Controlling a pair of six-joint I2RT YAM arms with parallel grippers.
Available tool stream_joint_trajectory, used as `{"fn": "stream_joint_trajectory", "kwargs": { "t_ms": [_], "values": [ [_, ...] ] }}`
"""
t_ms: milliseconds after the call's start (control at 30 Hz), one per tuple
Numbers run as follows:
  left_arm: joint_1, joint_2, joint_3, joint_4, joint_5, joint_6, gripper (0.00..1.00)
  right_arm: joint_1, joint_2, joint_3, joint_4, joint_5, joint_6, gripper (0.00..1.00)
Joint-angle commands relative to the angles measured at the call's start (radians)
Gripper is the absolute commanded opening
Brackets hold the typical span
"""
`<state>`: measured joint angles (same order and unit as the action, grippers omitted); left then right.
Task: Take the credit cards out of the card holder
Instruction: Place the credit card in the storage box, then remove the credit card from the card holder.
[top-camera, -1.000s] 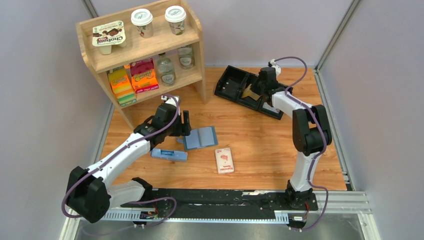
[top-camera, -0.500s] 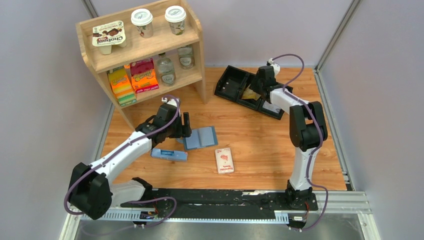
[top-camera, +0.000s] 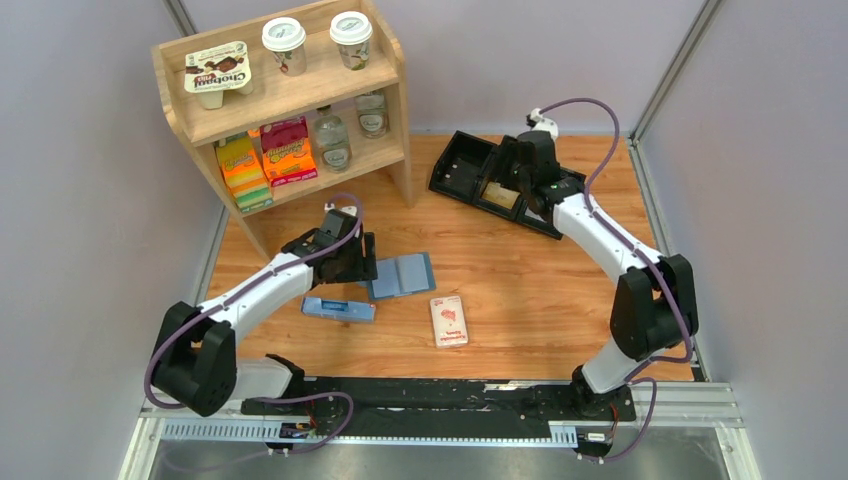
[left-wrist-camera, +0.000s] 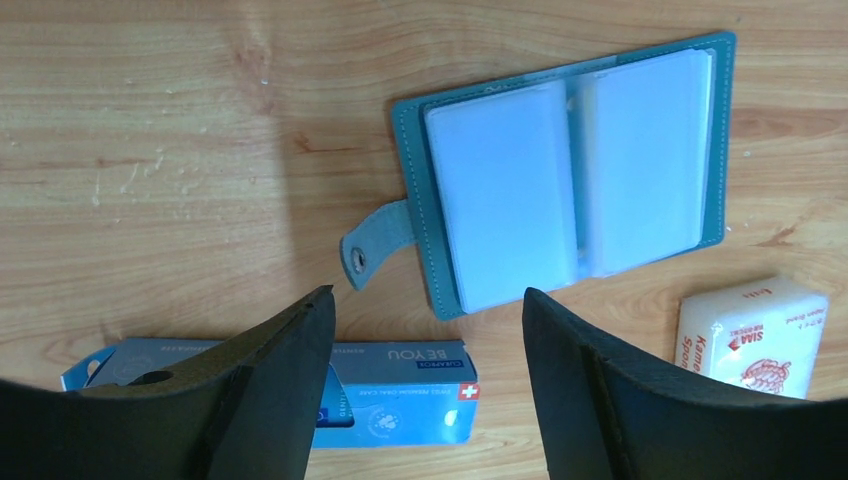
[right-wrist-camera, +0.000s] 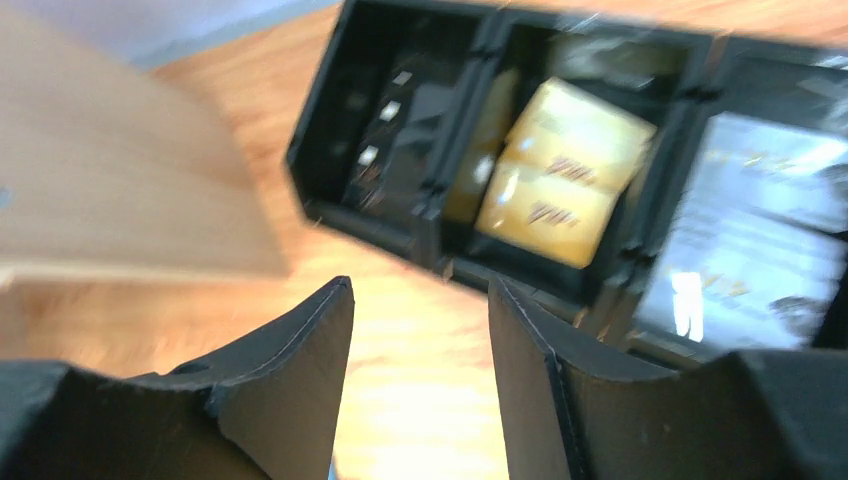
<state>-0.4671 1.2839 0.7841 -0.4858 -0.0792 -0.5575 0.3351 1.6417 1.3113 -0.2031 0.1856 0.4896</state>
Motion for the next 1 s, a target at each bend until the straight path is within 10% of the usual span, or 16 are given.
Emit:
{"fn": "stream_joint_trajectory", "kwargs": {
  "t_ms": [0, 400, 967],
  "values": [
    [0.028, 0.035, 0.035, 0.001, 0.036, -0.024, 0.74, 0.079, -0.029, -0.081, -0.082, -0.168, 0.035, 0.54],
    [0.053, 0.141, 0.030, 0.042, 0.114, -0.045, 0.63, 0.350, 0.070, -0.176, -0.016, -0.371, 0.121, 0.47],
    [0.053, 0.218, 0.024, 0.095, 0.228, -0.091, 0.52, 0.404, 0.251, -0.087, -0.050, -0.390, 0.090, 0.44]
  ]
}}
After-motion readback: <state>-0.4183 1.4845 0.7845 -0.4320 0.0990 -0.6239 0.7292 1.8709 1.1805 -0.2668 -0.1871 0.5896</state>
